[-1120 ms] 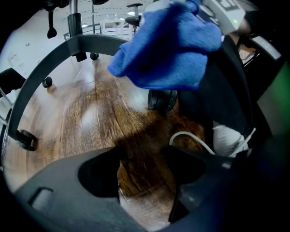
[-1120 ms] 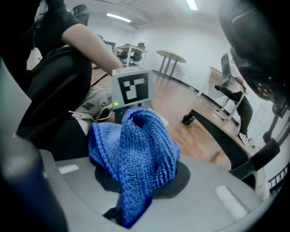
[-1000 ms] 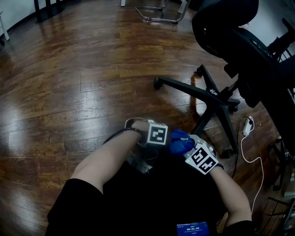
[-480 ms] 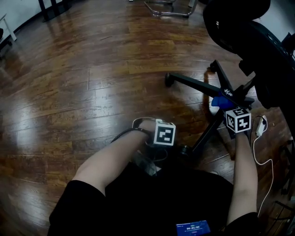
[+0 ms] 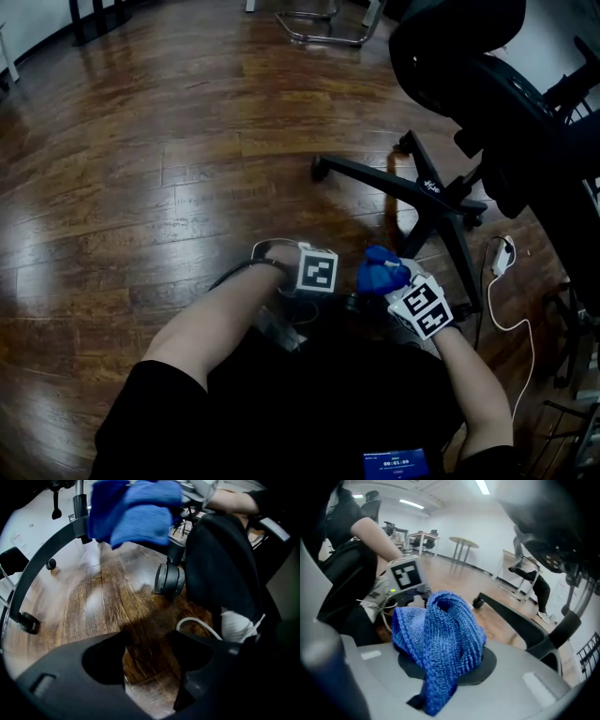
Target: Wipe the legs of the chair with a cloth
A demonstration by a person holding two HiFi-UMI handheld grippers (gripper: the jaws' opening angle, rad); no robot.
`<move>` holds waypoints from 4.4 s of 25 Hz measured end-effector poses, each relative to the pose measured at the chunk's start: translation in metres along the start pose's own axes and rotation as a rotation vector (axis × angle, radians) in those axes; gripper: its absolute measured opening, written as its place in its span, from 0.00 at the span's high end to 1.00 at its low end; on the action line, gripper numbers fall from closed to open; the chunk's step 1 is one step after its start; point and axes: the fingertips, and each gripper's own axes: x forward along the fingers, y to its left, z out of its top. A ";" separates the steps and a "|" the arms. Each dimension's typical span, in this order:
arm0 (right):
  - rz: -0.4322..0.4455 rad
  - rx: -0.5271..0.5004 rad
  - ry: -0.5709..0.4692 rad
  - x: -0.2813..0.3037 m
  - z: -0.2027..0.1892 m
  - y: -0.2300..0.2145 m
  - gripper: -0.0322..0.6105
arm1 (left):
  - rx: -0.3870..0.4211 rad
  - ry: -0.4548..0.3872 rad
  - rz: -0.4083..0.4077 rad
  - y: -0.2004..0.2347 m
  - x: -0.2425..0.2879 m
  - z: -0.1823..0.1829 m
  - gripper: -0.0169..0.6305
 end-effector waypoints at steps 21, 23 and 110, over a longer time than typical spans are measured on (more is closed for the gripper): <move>-0.347 0.241 -0.089 -0.013 -0.001 -0.205 0.80 | 0.008 -0.072 -0.012 0.002 -0.001 0.005 0.49; -0.376 0.244 -0.086 -0.012 -0.002 -0.203 0.80 | 0.007 -0.062 -0.011 0.002 -0.001 0.003 0.49; 0.128 -0.127 0.060 0.007 0.001 0.063 0.80 | -0.004 0.015 -0.003 -0.001 0.003 0.004 0.48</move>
